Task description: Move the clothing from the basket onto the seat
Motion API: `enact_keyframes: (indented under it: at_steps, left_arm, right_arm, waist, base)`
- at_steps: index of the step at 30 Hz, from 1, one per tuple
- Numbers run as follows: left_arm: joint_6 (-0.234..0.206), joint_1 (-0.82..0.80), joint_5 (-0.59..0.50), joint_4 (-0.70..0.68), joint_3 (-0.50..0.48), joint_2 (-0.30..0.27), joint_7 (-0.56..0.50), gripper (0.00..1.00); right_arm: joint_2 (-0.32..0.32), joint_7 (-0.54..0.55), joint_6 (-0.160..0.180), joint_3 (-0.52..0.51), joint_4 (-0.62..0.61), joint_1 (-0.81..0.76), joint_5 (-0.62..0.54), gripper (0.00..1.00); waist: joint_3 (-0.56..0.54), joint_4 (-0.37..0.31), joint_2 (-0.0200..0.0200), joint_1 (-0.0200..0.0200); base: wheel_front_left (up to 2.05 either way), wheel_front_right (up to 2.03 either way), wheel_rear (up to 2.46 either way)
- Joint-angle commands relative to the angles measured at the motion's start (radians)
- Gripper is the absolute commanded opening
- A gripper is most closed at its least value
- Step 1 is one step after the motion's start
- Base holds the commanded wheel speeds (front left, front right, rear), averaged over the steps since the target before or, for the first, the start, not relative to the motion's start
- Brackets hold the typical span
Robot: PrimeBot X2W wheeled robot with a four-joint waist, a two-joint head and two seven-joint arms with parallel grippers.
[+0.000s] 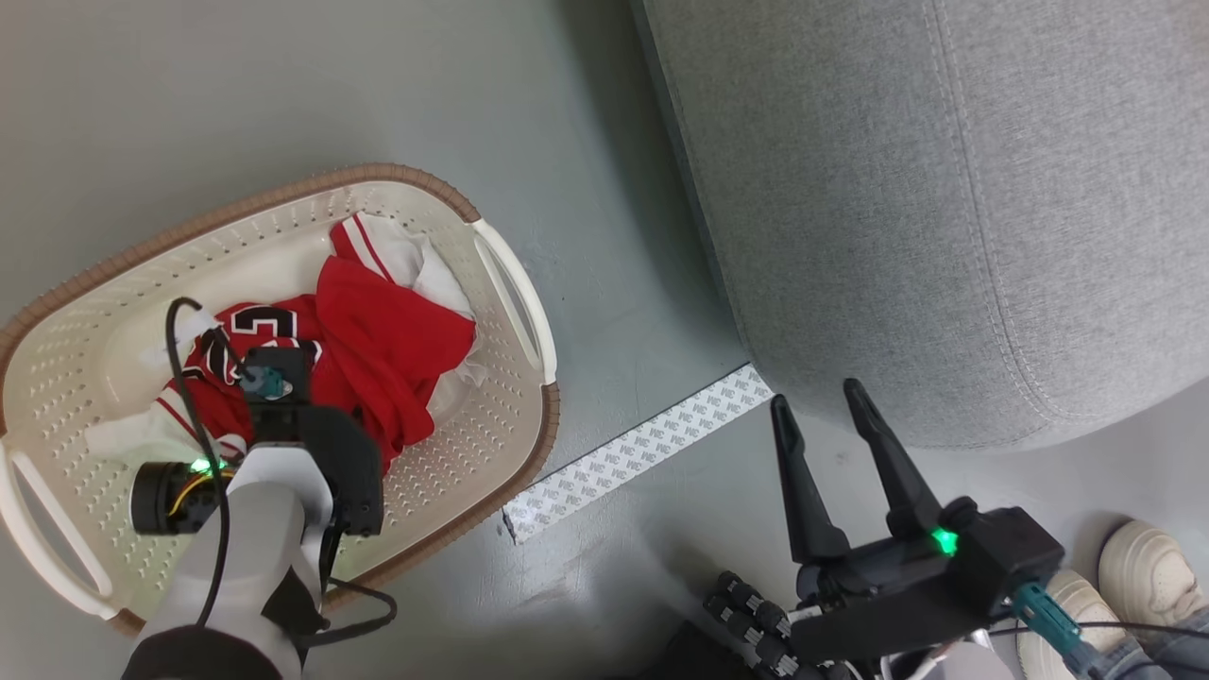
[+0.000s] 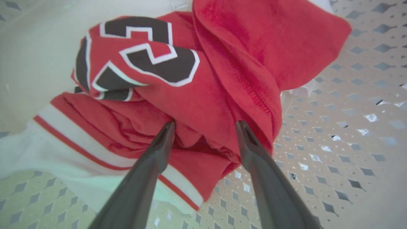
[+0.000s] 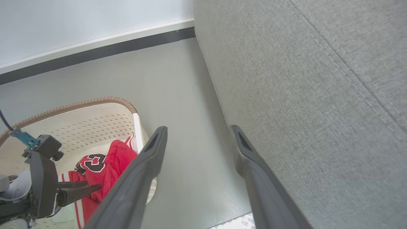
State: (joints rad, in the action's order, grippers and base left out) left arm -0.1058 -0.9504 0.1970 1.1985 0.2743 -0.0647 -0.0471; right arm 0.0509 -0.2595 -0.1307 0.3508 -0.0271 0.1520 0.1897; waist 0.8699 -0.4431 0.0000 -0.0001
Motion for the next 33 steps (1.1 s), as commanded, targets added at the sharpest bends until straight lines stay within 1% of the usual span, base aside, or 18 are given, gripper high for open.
enact_keyframes:
  at_steps: [1, 5, 10, 14, 15, 16, 18, 19, 20, 21, 22, 27, 33]
  left_arm:
    - [0.002, -0.015, 0.004, 0.014, 0.004, -0.001, -0.005, 1.00]
    - [-0.009, -0.031, 0.017, 0.029, 0.007, 0.005, 0.002, 1.00]
    - [-0.036, -0.050, 0.040, 0.051, 0.002, 0.008, 0.005, 1.00]
    - [-0.037, -0.051, 0.050, 0.062, 0.002, 0.010, 0.000, 1.00]
    - [-0.040, -0.051, 0.054, 0.064, 0.003, 0.010, 0.000, 0.97]
    - [-0.044, -0.050, 0.058, 0.066, 0.002, 0.010, 0.001, 0.84]
    - [-0.048, -0.053, 0.060, 0.070, 0.005, 0.011, 0.005, 0.74]
    - [-0.054, -0.056, 0.059, 0.071, 0.009, 0.011, 0.009, 0.66]
    - [-0.057, -0.059, 0.057, 0.072, 0.012, 0.011, 0.016, 0.48]
    - [-0.061, -0.062, 0.053, 0.073, 0.016, 0.011, 0.024, 0.36]
    - [-0.063, -0.064, 0.053, 0.072, 0.017, 0.011, 0.035, 0.00]
    - [-0.055, -0.068, 0.057, 0.077, 0.025, 0.008, 0.050, 0.00]
    - [-0.031, -0.070, 0.070, 0.080, 0.025, -0.005, 0.072, 0.00]
  right_arm:
    - [-0.004, -0.003, 0.000, -0.007, -0.011, -0.015, -0.004, 1.00]
    - [-0.004, -0.003, 0.000, -0.007, -0.024, -0.039, 0.002, 1.00]
    - [-0.004, -0.003, 0.000, -0.005, -0.042, -0.065, 0.012, 1.00]
    - [-0.004, -0.003, 0.000, -0.013, -0.050, -0.089, 0.009, 1.00]
    - [-0.004, -0.003, 0.000, -0.016, -0.053, -0.095, 0.006, 1.00]
    - [-0.004, -0.003, 0.000, -0.020, -0.058, -0.101, 0.001, 1.00]
    - [-0.004, -0.003, 0.000, -0.026, -0.066, -0.114, -0.003, 1.00]
    - [-0.004, -0.003, 0.000, -0.028, -0.069, -0.122, -0.005, 1.00]
    - [-0.004, -0.003, 0.000, -0.028, -0.070, -0.126, -0.005, 1.00]
    - [-0.004, -0.003, 0.000, -0.027, -0.072, -0.128, -0.004, 1.00]
    - [-0.004, -0.003, 0.000, -0.027, -0.075, -0.130, -0.004, 1.00]
    - [-0.004, -0.003, 0.000, -0.016, -0.068, -0.121, 0.006, 1.00]
    - [-0.004, -0.003, 0.000, 0.022, -0.042, -0.054, 0.019, 1.00]
  waist:
    - [0.009, 0.001, 0.0000, 0.0001]
    - [0.022, 0.003, 0.0000, 0.0001]
    - [0.031, 0.002, 0.0000, 0.0001]
    - [0.033, 0.003, 0.0000, 0.0001]
    - [0.033, 0.004, 0.0000, 0.0001]
    - [0.034, 0.004, 0.0000, 0.0001]
    - [0.037, 0.006, 0.0000, 0.0001]
    - [0.040, 0.008, 0.0000, 0.0001]
    - [0.042, 0.009, 0.0000, 0.0001]
    - [0.045, 0.010, 0.0000, 0.0001]
    - [0.047, 0.010, 0.0000, 0.0001]
    - [0.048, 0.009, 0.0000, 0.0001]
    - [0.021, -0.008, 0.0000, 0.0001]
  base:
    - [0.00, 0.00, 0.00]
    - [0.00, 0.00, 0.00]
    - [0.00, 0.00, 0.00]
    - [0.00, 0.00, 0.00]
    - [0.00, 0.00, 0.00]
    - [0.00, 0.00, 0.00]
    - [0.00, 0.00, 0.00]
    - [0.00, 0.00, 0.00]
    - [0.00, 0.00, 0.00]
    - [0.00, 0.00, 0.00]
    - [0.00, 0.00, 0.00]
    - [0.00, 0.00, 0.00]
    - [0.00, 0.00, 0.00]
